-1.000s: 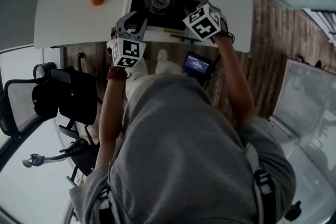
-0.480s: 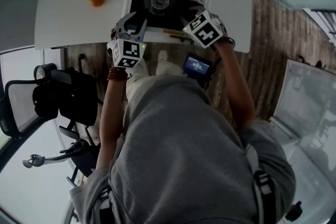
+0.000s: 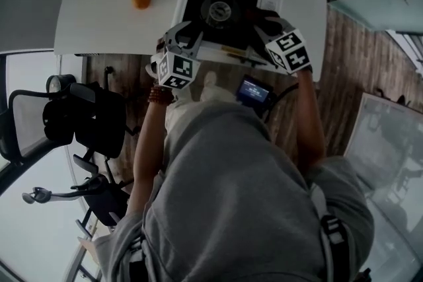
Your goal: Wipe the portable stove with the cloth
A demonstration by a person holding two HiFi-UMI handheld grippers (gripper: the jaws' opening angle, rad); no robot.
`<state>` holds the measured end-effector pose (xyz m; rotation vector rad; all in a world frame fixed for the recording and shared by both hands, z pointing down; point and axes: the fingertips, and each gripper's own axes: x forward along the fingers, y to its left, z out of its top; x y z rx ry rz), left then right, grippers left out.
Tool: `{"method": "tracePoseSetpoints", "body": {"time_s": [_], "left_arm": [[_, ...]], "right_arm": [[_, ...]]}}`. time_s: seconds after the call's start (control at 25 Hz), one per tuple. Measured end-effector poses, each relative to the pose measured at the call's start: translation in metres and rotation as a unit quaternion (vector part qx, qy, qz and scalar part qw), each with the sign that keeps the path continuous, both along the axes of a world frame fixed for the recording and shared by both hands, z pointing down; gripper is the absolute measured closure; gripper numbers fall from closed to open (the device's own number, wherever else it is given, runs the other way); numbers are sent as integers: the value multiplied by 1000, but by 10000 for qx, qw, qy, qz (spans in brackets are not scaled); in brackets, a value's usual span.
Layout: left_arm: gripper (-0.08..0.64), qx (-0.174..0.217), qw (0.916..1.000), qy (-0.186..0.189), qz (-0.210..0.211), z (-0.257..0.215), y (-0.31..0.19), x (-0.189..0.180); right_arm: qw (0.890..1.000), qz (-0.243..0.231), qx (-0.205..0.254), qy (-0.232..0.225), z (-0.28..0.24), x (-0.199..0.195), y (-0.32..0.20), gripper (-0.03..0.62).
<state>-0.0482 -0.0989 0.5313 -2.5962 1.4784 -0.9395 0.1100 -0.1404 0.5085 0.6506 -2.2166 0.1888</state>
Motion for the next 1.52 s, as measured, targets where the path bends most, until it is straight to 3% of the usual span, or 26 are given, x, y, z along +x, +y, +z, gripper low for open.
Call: {"method": "tracePoseSetpoints", "body": {"time_s": [0.12,0.2,0.32,0.44,0.6,0.72,0.92,1.16,1.36,1.52], "left_arm": [[404,30,10000,11,30,0,1,-1],[397,33,10000,15,72,1,1,0],[394,14,9999,88,124,-1,2,2],[391,-114,9991,396,63,-2,3,-3],[330,-410,9967,687,-140,9,10,-25],[324,-558,9924,1088,-145,13,12,-35],[374,-594,9900,1260,226,13,14,-27],[377,-565,9881,1409,256,11,16,-26],[375,-596,9861,1520,297,11,14,-27],[376,-689,9835,1631,377,12,13,-27]], "right_arm": [[9995,130,54,-272,-31,7,-44,537],[9998,63,154,-125,-46,6,-77,537],[9995,-159,122,260,-51,-5,-114,537],[9964,-462,-245,673,-30,-25,-129,537],[9829,-786,-629,1541,12,-35,-131,537],[9750,-941,-762,1865,30,-39,-129,537],[9669,-1246,-619,2137,34,-49,-128,537],[9575,-1433,-628,2421,36,-62,-124,537],[9648,-1468,-649,2085,36,-95,-124,537],[9613,-1662,-575,2119,37,-123,-124,537]]}}
